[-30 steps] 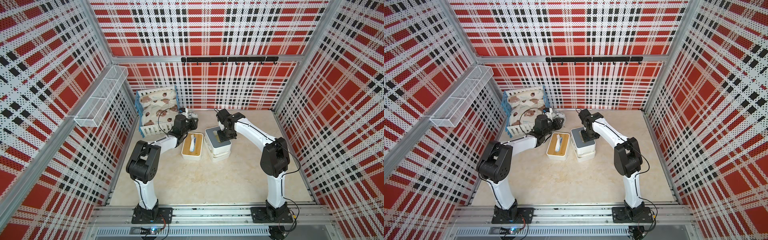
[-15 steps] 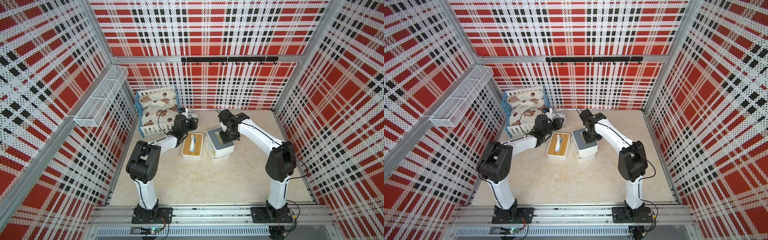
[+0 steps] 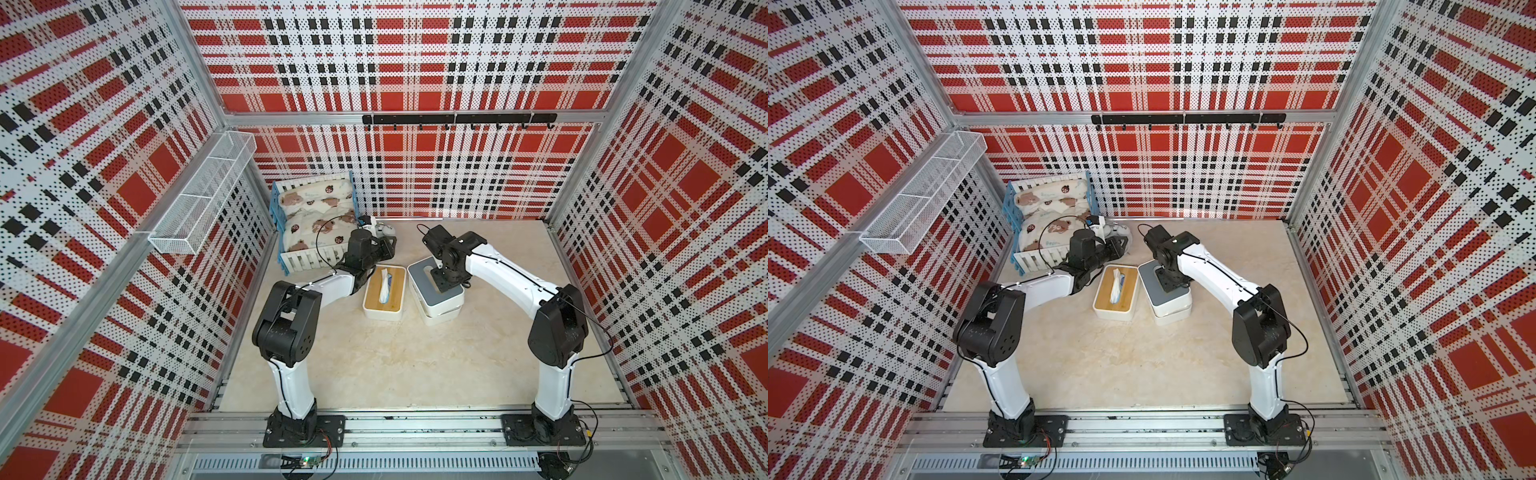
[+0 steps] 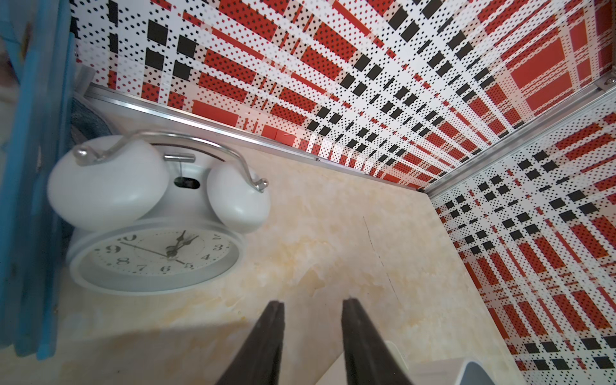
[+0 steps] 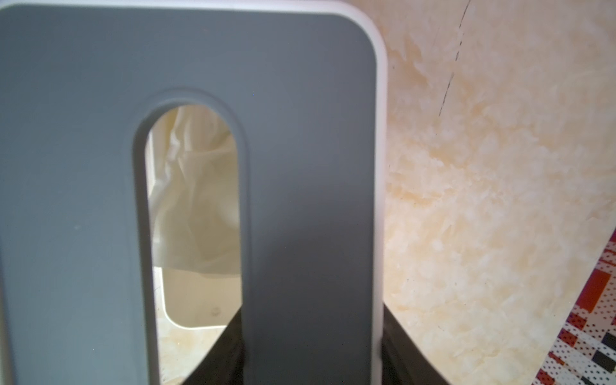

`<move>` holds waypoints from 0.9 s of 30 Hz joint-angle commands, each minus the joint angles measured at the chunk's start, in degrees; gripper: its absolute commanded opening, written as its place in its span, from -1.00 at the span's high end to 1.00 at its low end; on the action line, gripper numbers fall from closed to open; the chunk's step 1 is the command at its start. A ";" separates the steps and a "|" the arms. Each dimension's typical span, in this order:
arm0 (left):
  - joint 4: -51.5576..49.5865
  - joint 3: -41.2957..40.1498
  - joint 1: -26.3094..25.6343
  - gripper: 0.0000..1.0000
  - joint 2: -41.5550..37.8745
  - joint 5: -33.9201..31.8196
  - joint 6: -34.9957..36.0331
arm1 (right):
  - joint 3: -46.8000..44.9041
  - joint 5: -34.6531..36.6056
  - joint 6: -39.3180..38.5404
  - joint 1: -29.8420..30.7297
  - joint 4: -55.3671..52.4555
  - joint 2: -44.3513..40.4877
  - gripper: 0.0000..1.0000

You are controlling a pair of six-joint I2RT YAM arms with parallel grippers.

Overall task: Put the tissue paper into the tissue box
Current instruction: Close the box lid on the tissue box.

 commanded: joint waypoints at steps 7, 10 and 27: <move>1.54 -0.35 0.24 0.29 -1.18 0.52 0.06 | -3.28 7.91 0.93 2.38 -1.51 -2.27 0.47; 1.54 -0.42 0.24 0.29 -1.17 0.62 0.06 | -4.28 8.25 1.88 2.23 -1.06 -3.50 0.47; 1.54 -0.51 0.32 0.28 -1.27 0.71 -0.02 | 1.51 -2.33 1.24 -1.42 -1.09 1.68 0.47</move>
